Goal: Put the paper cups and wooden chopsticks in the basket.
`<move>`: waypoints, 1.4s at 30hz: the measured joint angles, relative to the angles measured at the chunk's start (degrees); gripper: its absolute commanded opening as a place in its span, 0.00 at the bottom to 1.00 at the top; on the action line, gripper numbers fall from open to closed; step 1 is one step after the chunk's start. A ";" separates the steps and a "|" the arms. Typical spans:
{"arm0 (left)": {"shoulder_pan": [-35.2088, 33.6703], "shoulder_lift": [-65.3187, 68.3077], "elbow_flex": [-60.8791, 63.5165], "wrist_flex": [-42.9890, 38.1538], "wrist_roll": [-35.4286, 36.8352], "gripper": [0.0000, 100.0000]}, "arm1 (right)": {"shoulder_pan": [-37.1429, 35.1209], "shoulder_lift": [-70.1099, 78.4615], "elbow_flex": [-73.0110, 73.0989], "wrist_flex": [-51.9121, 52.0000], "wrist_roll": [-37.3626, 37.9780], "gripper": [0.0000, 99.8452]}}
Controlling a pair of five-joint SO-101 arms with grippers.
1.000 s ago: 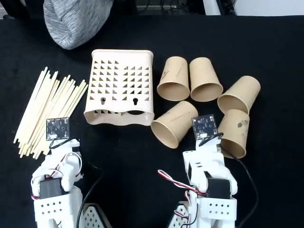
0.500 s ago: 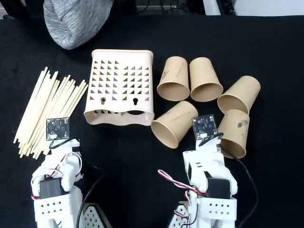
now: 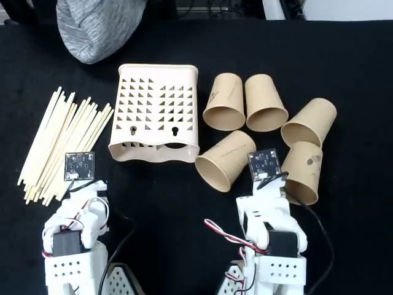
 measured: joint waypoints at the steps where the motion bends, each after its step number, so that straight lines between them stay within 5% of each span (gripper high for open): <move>1: 0.00 0.00 0.00 0.00 0.09 0.04 | 0.00 0.00 0.00 0.62 0.00 0.01; 6: 0.09 0.00 -8.44 -5.80 -2.20 0.16 | 1.76 0.00 -0.09 2.29 2.02 0.01; 11: 4.22 -0.44 -19.16 -11.60 -3.34 0.26 | 8.97 0.00 -0.09 3.43 14.33 0.01; 15: 8.18 0.70 -18.55 -14.33 -2.81 0.30 | 11.60 -0.53 -0.26 3.52 27.69 0.01; 20: 8.26 8.09 -13.80 -20.84 -11.52 0.30 | 12.04 -0.53 -0.97 3.52 30.95 0.01; 31: 8.26 37.89 -11.52 -55.21 -15.74 0.29 | 12.04 -0.62 -0.97 3.52 31.21 0.01; 39: 8.26 61.54 -10.20 -85.98 -13.89 0.03 | 12.40 -0.62 -0.97 3.52 31.21 0.01; 42: 10.02 64.97 -7.38 -97.67 -13.63 0.03 | 12.40 -0.62 -0.97 3.52 31.21 0.01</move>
